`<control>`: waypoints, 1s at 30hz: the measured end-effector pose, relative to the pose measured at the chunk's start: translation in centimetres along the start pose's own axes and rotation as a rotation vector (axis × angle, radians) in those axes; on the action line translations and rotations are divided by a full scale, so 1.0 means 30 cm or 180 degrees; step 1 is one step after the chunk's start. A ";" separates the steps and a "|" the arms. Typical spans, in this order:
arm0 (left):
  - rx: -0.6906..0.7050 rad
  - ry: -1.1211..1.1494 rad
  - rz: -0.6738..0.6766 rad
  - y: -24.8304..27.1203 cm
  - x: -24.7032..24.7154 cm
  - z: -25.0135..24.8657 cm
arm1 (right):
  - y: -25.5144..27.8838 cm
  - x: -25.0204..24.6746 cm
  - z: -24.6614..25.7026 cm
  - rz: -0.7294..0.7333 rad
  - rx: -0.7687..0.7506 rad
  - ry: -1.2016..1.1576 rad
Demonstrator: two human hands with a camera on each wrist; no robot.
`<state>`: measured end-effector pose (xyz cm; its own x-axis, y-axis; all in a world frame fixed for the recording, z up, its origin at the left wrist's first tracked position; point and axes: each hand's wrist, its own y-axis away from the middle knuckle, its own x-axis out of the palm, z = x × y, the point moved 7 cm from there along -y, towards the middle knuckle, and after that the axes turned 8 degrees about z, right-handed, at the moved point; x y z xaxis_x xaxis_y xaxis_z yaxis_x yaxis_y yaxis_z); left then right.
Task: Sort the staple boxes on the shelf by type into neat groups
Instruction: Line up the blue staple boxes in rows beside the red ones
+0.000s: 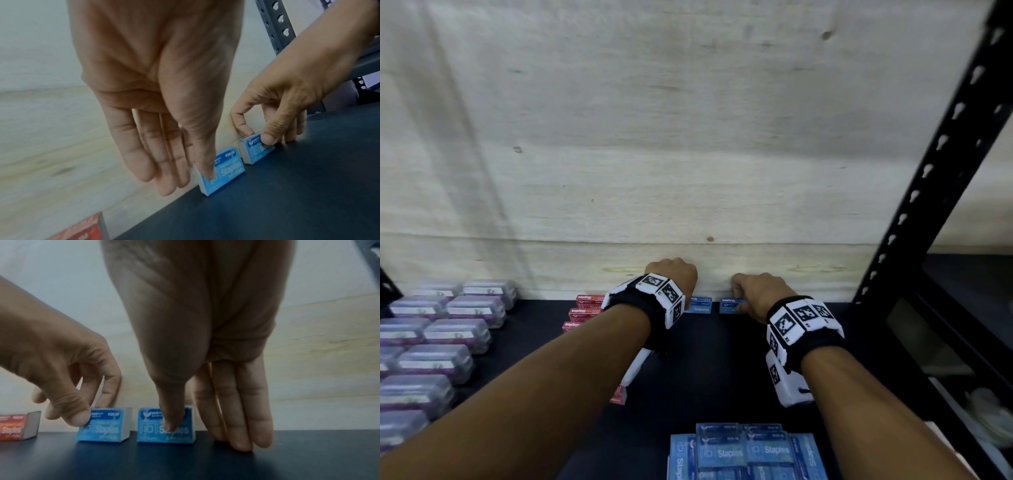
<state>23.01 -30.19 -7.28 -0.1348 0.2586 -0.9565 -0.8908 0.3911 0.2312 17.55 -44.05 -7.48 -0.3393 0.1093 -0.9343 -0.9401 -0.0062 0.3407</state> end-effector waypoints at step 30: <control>0.1237 0.0349 0.1171 0.613 0.050 -0.318 | 0.555 0.180 0.101 0.1131 -0.0371 0.0048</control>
<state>2.30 -31.04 -6.15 -0.4701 0.3545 -0.8083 -0.5533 0.5951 0.5828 0.18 -40.55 -6.53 -0.6447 0.0653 -0.7616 -0.7606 -0.1543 0.6306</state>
